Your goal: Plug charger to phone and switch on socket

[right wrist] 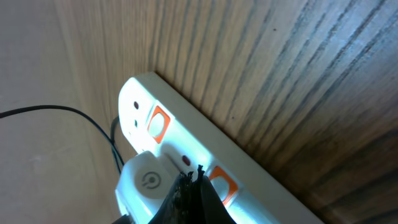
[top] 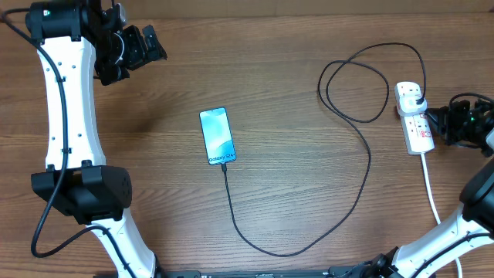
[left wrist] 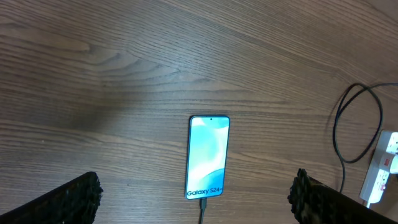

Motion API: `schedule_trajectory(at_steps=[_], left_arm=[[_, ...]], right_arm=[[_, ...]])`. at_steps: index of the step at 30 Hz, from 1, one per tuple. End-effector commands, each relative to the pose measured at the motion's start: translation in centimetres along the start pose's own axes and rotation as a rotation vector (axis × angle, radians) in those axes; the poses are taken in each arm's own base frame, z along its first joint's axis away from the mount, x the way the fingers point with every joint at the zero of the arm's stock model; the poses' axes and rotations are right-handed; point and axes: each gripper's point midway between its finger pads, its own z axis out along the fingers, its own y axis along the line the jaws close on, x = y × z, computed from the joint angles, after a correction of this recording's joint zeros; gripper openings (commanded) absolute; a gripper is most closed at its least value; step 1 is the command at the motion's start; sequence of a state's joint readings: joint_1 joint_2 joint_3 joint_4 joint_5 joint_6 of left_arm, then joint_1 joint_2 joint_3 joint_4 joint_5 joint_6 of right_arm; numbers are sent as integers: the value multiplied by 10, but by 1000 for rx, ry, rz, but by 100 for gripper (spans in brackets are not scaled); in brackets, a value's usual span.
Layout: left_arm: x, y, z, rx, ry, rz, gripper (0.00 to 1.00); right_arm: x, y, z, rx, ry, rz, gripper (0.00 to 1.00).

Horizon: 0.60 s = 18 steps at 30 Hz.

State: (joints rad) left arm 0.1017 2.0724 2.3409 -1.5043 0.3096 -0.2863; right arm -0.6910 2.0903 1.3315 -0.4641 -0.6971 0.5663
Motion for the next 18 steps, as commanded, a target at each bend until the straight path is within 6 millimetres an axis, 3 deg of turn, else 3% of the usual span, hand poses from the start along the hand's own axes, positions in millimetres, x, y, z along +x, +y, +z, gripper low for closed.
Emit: schedule_trajectory(at_steps=[1, 6, 18], left_arm=[[-1, -3, -6, 0, -16, 0, 100], [0, -3, -6, 0, -16, 0, 100], [-1, -3, -6, 0, -16, 0, 100]], right_arm=[[6, -3, 15, 11, 33, -10, 4], [14, -8, 25, 19, 69, 4, 4], [26, -17, 24, 53, 113, 46, 4]])
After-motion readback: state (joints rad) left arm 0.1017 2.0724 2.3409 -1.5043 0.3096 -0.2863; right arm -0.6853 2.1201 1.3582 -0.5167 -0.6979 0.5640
